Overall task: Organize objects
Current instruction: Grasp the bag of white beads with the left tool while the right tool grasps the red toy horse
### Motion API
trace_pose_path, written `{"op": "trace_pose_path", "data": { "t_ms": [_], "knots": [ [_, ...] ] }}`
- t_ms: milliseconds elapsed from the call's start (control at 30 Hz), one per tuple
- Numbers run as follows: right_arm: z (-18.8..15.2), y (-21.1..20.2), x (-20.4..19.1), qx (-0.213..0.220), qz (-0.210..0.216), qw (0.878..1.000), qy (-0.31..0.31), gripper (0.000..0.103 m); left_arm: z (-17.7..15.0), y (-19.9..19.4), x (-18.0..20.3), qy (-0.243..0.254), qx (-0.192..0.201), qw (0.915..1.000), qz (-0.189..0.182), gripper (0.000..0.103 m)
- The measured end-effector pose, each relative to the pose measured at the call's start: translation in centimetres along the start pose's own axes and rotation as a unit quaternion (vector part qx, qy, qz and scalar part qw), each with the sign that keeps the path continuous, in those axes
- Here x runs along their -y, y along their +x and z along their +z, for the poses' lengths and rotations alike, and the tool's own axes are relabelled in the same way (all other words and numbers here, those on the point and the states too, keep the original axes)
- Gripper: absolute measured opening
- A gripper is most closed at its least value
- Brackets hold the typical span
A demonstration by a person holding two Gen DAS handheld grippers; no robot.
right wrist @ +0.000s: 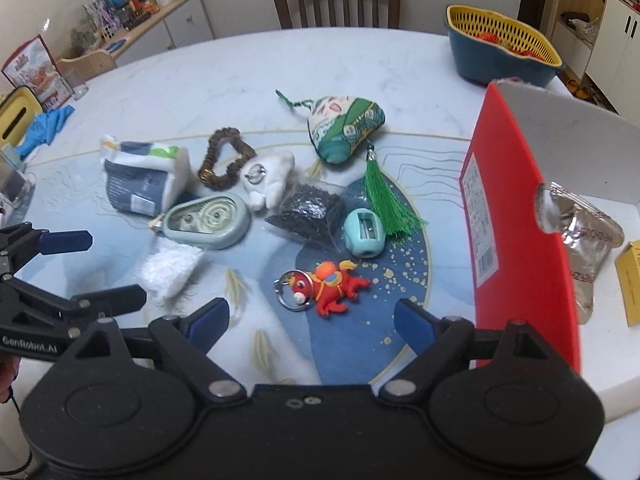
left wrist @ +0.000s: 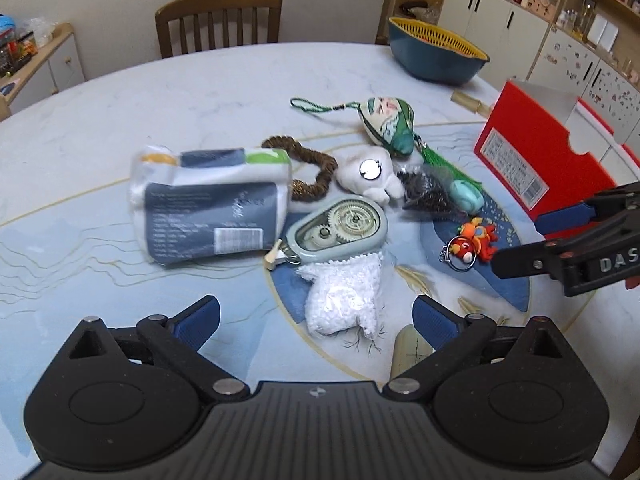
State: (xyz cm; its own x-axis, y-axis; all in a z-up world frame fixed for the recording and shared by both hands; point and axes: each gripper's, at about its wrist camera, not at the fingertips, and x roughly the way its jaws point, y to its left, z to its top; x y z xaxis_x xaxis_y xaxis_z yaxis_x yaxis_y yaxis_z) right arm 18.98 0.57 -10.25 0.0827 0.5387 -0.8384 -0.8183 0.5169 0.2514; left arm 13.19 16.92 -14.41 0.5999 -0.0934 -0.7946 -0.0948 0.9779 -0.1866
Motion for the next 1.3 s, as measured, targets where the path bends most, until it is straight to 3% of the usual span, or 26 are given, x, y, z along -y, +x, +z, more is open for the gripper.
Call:
{"op": "trace_pose_path", "data": {
  "t_ms": [533,767,933,1033,1100,1300],
  "knots": [
    [1.0,4.3,0.1,-0.035,-0.021,0.999,-0.014,0.077,0.4,3.3,1.0,0.031,-0.014,0.9991,0.023,0.103],
    [1.1,4.6,-0.6,-0.032,-0.025,0.999,-0.037,0.072,0.5,3.7,1.0,0.021,-0.013,0.9993,0.027,0.101],
    [1.0,4.6,-1.2,-0.025,-0.036,0.997,-0.059,0.064,0.7,3.7,1.0,0.014,-0.015,0.9994,0.027,0.093],
    [0.9,4.6,-1.3,-0.022,-0.039,0.997,-0.063,0.056,0.8,3.5,1.1,0.020,-0.009,0.9994,0.028,0.079],
    [0.9,4.5,-1.3,-0.021,-0.041,0.997,-0.063,0.053,0.8,3.3,1.2,0.022,-0.008,0.9994,0.025,0.064],
    [0.5,4.3,-1.2,-0.020,-0.041,0.997,-0.060,0.052,0.8,2.8,1.4,0.027,-0.011,0.9993,0.022,0.045]
  ]
}}
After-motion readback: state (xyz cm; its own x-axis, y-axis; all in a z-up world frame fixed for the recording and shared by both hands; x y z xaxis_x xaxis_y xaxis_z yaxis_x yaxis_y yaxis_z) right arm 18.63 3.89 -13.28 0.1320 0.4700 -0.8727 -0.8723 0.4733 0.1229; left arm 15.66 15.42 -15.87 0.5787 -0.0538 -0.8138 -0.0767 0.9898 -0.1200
